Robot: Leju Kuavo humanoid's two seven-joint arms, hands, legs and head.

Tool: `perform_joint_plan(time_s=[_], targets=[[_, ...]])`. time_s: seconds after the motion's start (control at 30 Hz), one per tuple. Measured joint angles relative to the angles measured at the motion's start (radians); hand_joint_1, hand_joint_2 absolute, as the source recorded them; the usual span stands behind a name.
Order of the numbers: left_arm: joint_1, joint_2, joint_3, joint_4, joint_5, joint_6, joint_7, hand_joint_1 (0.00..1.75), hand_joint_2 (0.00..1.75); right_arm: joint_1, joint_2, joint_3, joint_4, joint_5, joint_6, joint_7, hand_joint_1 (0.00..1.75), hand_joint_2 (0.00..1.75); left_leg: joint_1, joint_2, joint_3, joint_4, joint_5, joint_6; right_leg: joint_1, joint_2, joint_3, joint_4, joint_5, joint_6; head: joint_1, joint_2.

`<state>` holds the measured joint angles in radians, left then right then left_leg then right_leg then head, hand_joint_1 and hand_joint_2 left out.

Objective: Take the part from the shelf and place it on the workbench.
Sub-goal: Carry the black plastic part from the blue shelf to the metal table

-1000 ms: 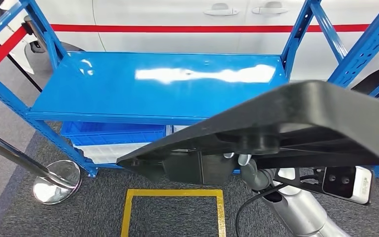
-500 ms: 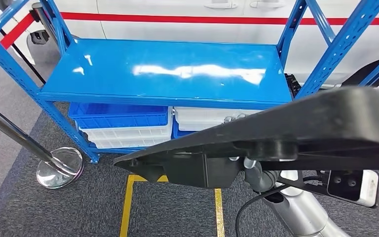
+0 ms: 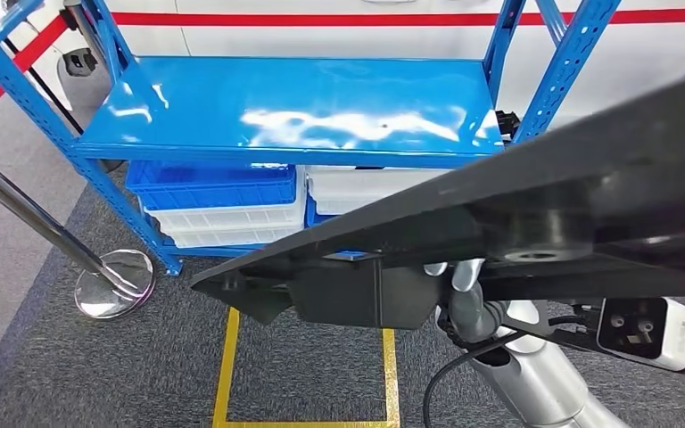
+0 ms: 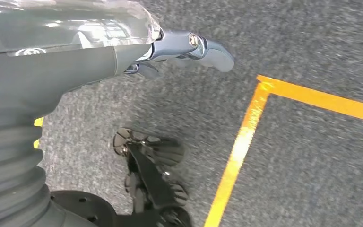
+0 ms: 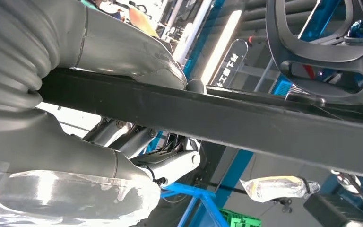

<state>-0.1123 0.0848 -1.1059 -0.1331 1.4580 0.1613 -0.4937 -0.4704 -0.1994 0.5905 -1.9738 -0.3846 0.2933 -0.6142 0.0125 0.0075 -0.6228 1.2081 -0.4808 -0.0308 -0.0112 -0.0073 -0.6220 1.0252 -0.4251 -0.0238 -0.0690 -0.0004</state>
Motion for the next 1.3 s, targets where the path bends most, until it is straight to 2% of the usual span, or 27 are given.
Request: perform_joint_plan(time_s=[0.07, 0.1, 0.13, 0.2, 0.23, 0.27, 0.33, 0.37, 0.4, 0.43, 0.47, 0.5, 0.57, 0.63, 0.7, 0.73, 0.8, 0.87, 0.9, 0.93, 0.97, 1.03, 1.07, 1.1, 1.2, 1.23, 1.3], targets=[[-0.003, 0.0, 0.0, 0.0, 0.0, 0.002, 0.0, 0.0, 1.75, -0.003, 0.006, 0.004, 0.0, 0.003, -0.002, 0.0, 1.75, 1.75, -0.004, -0.004, 0.102, -0.148, -0.011, 0.01, 0.001, -0.001, -0.011, 0.002, 0.015, 0.009, 0.0, 0.0], [-0.004, 0.0, 0.0, 0.0, 0.0, 0.003, 0.0, 0.0, 1.75, -0.005, 0.009, 0.006, 0.0, 0.005, -0.002, 0.0, 1.75, 1.75, -0.008, -0.006, 0.128, -0.193, -0.022, 0.016, 0.001, -0.002, -0.014, -0.001, 0.024, 0.015, 0.0, 0.0], [-0.004, 0.0, 0.0, 0.0, 0.0, 0.004, 0.0, 0.0, 1.75, -0.007, 0.011, 0.008, 0.0, 0.007, -0.002, 0.0, 1.75, 1.75, -0.011, -0.007, 0.135, -0.213, -0.025, 0.022, 0.0, -0.003, -0.016, -0.004, 0.034, 0.022, 0.0, 0.0], [-0.002, 0.0, 0.0, 0.0, 0.0, 0.006, -0.001, 0.0, 1.75, -0.009, 0.014, 0.011, 0.002, 0.01, -0.003, -0.001, 1.75, 1.75, -0.009, -0.004, 0.119, -0.222, -0.003, 0.037, 0.0, -0.002, -0.027, -0.005, 0.035, 0.034, 0.0, 0.0], [-0.002, 0.0, 0.0, 0.0, 0.0, 0.006, -0.001, 0.0, 1.75, -0.01, 0.015, 0.013, 0.003, 0.011, -0.004, -0.001, 1.75, 1.75, -0.007, -0.001, 0.109, -0.226, 0.01, 0.047, 0.0, 0.0, -0.038, 0.012, 0.011, 0.038, 0.0, 0.0], [-0.002, 0.0, 0.0, 0.0, 0.0, 0.007, -0.001, 0.0, 1.75, -0.011, 0.015, 0.015, 0.004, 0.012, -0.005, -0.001, 1.75, 1.75, -0.005, 0.001, 0.096, -0.229, 0.023, 0.054, 0.0, 0.002, -0.052, 0.049, -0.03, 0.041, 0.0, 0.0], [-0.001, 0.0, 0.0, 0.0, 0.0, 0.007, -0.001, 0.0, 1.75, -0.012, 0.015, 0.018, 0.007, 0.014, -0.007, -0.001, 1.75, 1.75, -0.009, 0.002, 0.068, -0.226, 0.043, 0.062, -0.001, 0.004, -0.084, 0.175, -0.129, 0.042, 0.0, 0.0], [-0.001, 0.0, 0.0, 0.0, 0.0, 0.007, -0.001, 0.0, 1.75, -0.012, 0.015, 0.019, 0.009, 0.015, -0.008, -0.001, 1.75, 1.75, -0.012, 0.002, 0.054, -0.222, 0.053, 0.063, -0.001, 0.004, -0.095, 0.239, -0.157, 0.042, 0.0, 0.0], [-0.001, 0.0, 0.0, 0.0, 0.0, 0.007, -0.001, 0.0, 1.75, -0.012, 0.015, 0.02, 0.011, 0.015, -0.009, -0.001, 1.75, 1.75, -0.014, 0.002, 0.039, -0.218, 0.061, 0.064, -0.001, 0.004, -0.095, 0.279, -0.164, 0.042, 0.0, 0.0], [-0.001, 0.0, 0.0, 0.0, 0.0, 0.007, -0.001, 0.0, 1.75, -0.012, 0.015, 0.021, 0.012, 0.015, -0.01, -0.001, 1.75, 1.75, -0.016, 0.002, 0.024, -0.213, 0.068, 0.064, 0.0, 0.004, -0.078, 0.282, -0.148, 0.039, 0.0, 0.0], [-0.001, 0.0, 0.0, 0.0, 0.0, 0.007, -0.001, 0.0, 1.75, -0.012, 0.015, 0.022, 0.013, 0.015, -0.011, -0.001, 1.75, 1.75, -0.018, 0.002, 0.01, -0.208, 0.075, 0.063, 0.001, 0.004, -0.042, 0.248, -0.12, 0.035, 0.0, 0.0], [-0.001, 0.0, 0.0, 0.0, 0.0, 0.007, -0.001, 0.0, 1.75, -0.013, 0.015, 0.022, 0.014, 0.016, -0.012, -0.001, 1.75, 1.75, -0.02, 0.002, -0.001, -0.203, 0.081, 0.062, 0.004, 0.004, 0.007, 0.183, -0.096, 0.028, 0.0, 0.0], [-0.001, -0.003, 0.0, 0.0, 0.0, 0.008, -0.001, 0.0, 1.75, -0.017, 0.015, 0.024, 0.015, 0.016, -0.015, -0.002, 1.75, 1.75, -0.021, 0.002, -0.019, -0.197, 0.093, 0.057, 0.012, 0.002, 0.098, 0.045, -0.089, 0.014, 0.0, 0.0], [-0.001, -0.006, 0.001, 0.0, 0.0, 0.013, 0.0, 0.0, 1.75, -0.023, 0.015, 0.024, 0.017, 0.016, -0.017, -0.003, 1.75, 1.75, -0.019, 0.002, -0.026, -0.198, 0.107, 0.046, 0.019, 0.001, 0.129, -0.019, -0.1, 0.008, 0.0, 0.0], [0.0, -0.004, 0.001, 0.0, 0.0, 0.021, 0.007, 0.0, 1.75, -0.027, 0.015, 0.024, 0.021, 0.013, -0.018, -0.004, 1.75, 1.75, -0.018, 0.001, -0.03, -0.201, 0.115, 0.035, 0.016, 0.0, 0.123, -0.034, -0.083, 0.003, 0.0, 0.0], [0.001, -0.004, 0.001, 0.001, 0.0, 0.025, 0.014, 0.0, 1.75, -0.03, 0.016, 0.024, 0.024, 0.011, -0.017, -0.005, 1.75, 1.75, -0.018, 0.0, -0.037, -0.191, 0.103, 0.029, 0.012, -0.002, 0.119, -0.039, -0.074, 0.0, 0.0, 0.0], [0.002, -0.004, 0.001, 0.001, 0.0, 0.036, 0.031, 0.0, 1.75, -0.037, 0.02, 0.024, 0.03, 0.007, -0.019, -0.005, 1.75, 1.75, -0.012, -0.003, -0.066, -0.11, 0.032, 0.017, 0.006, -0.006, 0.108, -0.044, -0.056, -0.007, 0.0, 0.0], [0.003, -0.002, 0.001, 0.002, 0.0, 0.045, 0.046, 0.0, 1.75, -0.045, 0.022, 0.024, 0.039, 0.001, -0.026, -0.005, 1.75, 1.75, -0.003, -0.003, -0.105, 0.023, -0.043, 0.004, 0.005, -0.006, 0.091, -0.041, -0.044, -0.008, 0.0, 0.0], [0.003, 0.0, 0.0, 0.002, 0.0, 0.048, 0.053, 0.0, 1.75, -0.049, 0.022, 0.024, 0.045, -0.004, -0.032, -0.005, 1.75, 1.75, 0.002, -0.003, -0.113, 0.066, -0.057, -0.002, 0.004, -0.006, 0.082, -0.038, -0.039, -0.006, 0.0, 0.0], [0.003, 0.001, 0.0, 0.002, 0.0, 0.05, 0.06, 0.0, 1.75, -0.055, 0.019, 0.024, 0.051, -0.011, -0.038, -0.005, 1.75, 1.75, 0.007, -0.003, -0.103, 0.073, -0.051, -0.008, 0.001, -0.006, 0.074, -0.034, -0.036, -0.003, 0.0, 0.0], [0.004, 0.005, 0.0, 0.002, 0.0, 0.051, 0.068, 0.0, 1.75, -0.061, 0.012, 0.024, 0.057, -0.017, -0.042, -0.005, 1.75, 1.75, 0.012, -0.002, -0.073, 0.037, -0.03, -0.012, -0.002, -0.008, 0.067, -0.029, -0.034, 0.0, 0.0, 0.0], [0.003, 0.012, 0.0, 0.003, 0.0, 0.051, 0.08, 0.0, 1.75, -0.076, -0.009, 0.025, 0.07, -0.027, -0.045, -0.006, 1.75, 1.75, 0.015, 0.014, 0.017, -0.102, 0.013, -0.02, -0.005, -0.014, 0.057, -0.017, -0.034, 0.008, 0.0, 0.0], [0.002, 0.017, -0.001, 0.004, 0.0, 0.052, 0.086, 0.0, 1.75, -0.084, -0.023, 0.027, 0.077, -0.029, -0.044, -0.006, 1.75, 1.75, 0.013, 0.022, 0.049, -0.155, 0.024, -0.016, -0.004, -0.017, 0.053, -0.012, -0.033, 0.014, 0.0, 0.0], [0.002, 0.022, -0.002, 0.005, 0.0, 0.053, 0.093, 0.0, 1.75, -0.092, -0.037, 0.031, 0.087, -0.031, -0.043, -0.007, 1.75, 1.75, 0.01, 0.027, 0.064, -0.186, 0.025, -0.01, -0.003, -0.02, 0.05, -0.009, -0.032, 0.02, 0.0, 0.0], [0.005, 0.034, -0.014, 0.008, 0.0, 0.059, 0.116, 0.0, 1.75, -0.114, -0.067, 0.048, 0.113, -0.032, -0.046, -0.008, 1.75, 1.75, 0.005, 0.015, 0.055, -0.197, 0.03, 0.018, -0.003, -0.029, 0.044, -0.005, -0.028, 0.038, 0.0, 0.0], [0.006, 0.037, -0.017, 0.009, 0.0, 0.06, 0.12, 0.0, 1.75, -0.12, -0.073, 0.053, 0.119, -0.032, -0.049, -0.008, 1.75, 1.75, 0.005, 0.01, 0.052, -0.2, 0.036, 0.028, -0.004, -0.026, 0.039, 0.005, -0.039, 0.043, 0.0, 0.0], [0.007, 0.041, -0.019, 0.009, 0.0, 0.061, 0.124, 0.0, 1.75, -0.131, -0.082, 0.06, 0.128, -0.032, -0.053, -0.008, 1.75, 1.75, 0.006, -0.001, 0.044, -0.205, 0.047, 0.045, -0.006, -0.011, 0.004, 0.085, -0.097, 0.048, 0.0, 0.0]])
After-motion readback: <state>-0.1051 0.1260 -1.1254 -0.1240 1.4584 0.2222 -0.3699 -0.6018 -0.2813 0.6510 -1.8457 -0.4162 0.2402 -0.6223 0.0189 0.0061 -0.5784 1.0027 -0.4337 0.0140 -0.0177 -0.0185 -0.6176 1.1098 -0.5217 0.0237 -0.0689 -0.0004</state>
